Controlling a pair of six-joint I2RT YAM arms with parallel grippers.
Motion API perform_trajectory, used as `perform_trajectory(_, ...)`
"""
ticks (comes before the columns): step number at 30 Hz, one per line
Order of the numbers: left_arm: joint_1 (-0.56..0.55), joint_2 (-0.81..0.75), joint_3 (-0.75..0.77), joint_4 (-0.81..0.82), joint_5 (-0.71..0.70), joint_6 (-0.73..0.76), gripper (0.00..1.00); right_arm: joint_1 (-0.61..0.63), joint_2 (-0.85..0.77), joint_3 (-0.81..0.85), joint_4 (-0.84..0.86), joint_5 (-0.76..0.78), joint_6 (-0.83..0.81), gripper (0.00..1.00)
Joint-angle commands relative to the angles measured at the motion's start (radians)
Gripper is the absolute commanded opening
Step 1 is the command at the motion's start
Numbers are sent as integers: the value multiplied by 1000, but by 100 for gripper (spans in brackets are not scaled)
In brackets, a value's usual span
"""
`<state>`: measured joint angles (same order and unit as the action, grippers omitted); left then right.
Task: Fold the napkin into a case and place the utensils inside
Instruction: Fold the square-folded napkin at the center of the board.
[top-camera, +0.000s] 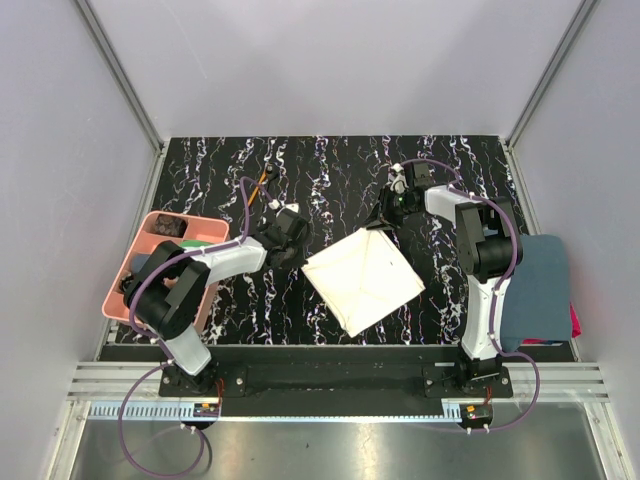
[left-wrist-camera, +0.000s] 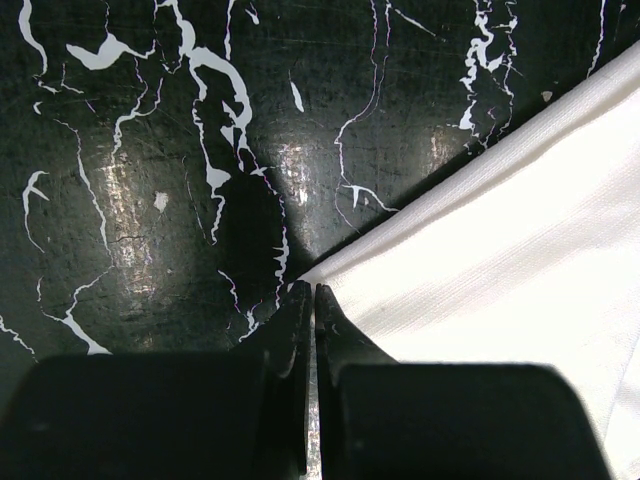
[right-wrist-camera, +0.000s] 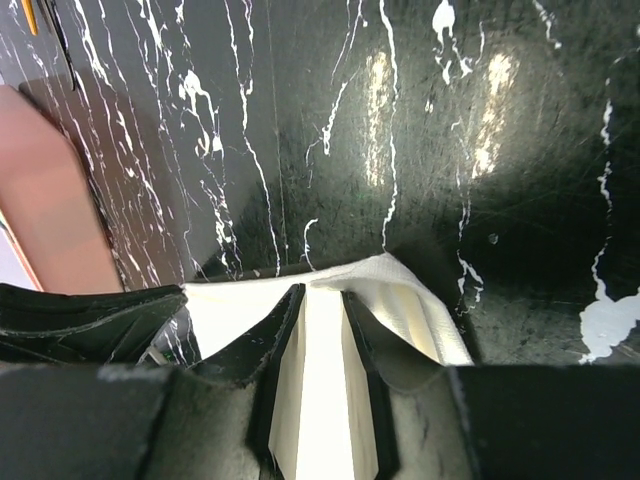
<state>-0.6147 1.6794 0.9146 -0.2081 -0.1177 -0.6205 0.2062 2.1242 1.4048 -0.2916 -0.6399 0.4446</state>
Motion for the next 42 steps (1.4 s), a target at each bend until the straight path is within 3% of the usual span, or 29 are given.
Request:
perform_trajectory(1, 6, -29, 9, 0, -39, 28, 0, -4, 19, 48, -18, 31, -33, 29)
perform_trajectory(4, -11, -110, 30, -60, -108, 42, 23, -4, 28, 49, -20, 26, -35, 29)
perform_trajectory(5, -31, -138, 36, -91, -161, 42, 38, -4, 28, 46, -20, 25, -35, 29)
perform_trajectory(6, -40, -165, 43, -105, -183, 42, 44, -4, 29, 46, -20, 22, -30, 29)
perform_trajectory(8, -66, -242, 46, -103, -163, 36, 47, -4, 29, 42, -21, 19, -30, 29)
perform_trajectory(10, -85, -282, 23, -55, -72, 30, 42, -4, 26, 39, -20, 19, -30, 29)
perform_trajectory(11, -92, -280, 11, 17, 76, 22, 38, -4, 25, 37, -20, 16, -29, 29)
perform_trajectory(12, -97, -271, 4, 51, 152, 12, 26, -4, 19, 37, -20, 14, -24, 29)
perform_trajectory(14, -127, -219, -10, 160, 296, -16, 19, -2, 7, 36, -21, 3, -11, 29)
perform_trajectory(17, -145, -138, -6, 205, 343, -50, 11, 7, -81, 33, -52, 14, 5, 33)
perform_trajectory(20, -145, -84, 1, 230, 325, -54, 9, 28, -214, 2, -142, 94, -7, 47)
perform_trajectory(25, -145, -43, 13, 243, 320, -48, 7, 105, -389, -203, -176, 102, 17, 53)
perform_trajectory(29, -145, -26, 12, 211, 282, -65, 5, 246, -504, -368, -101, 86, 78, 49)
perform_trajectory(35, -145, -3, -26, 148, 222, -77, 0, 398, -610, -538, 72, 52, 212, 32)
perform_trajectory(42, -145, 29, -51, 161, 217, -100, 0, 476, -544, -609, 218, -6, 276, 23)
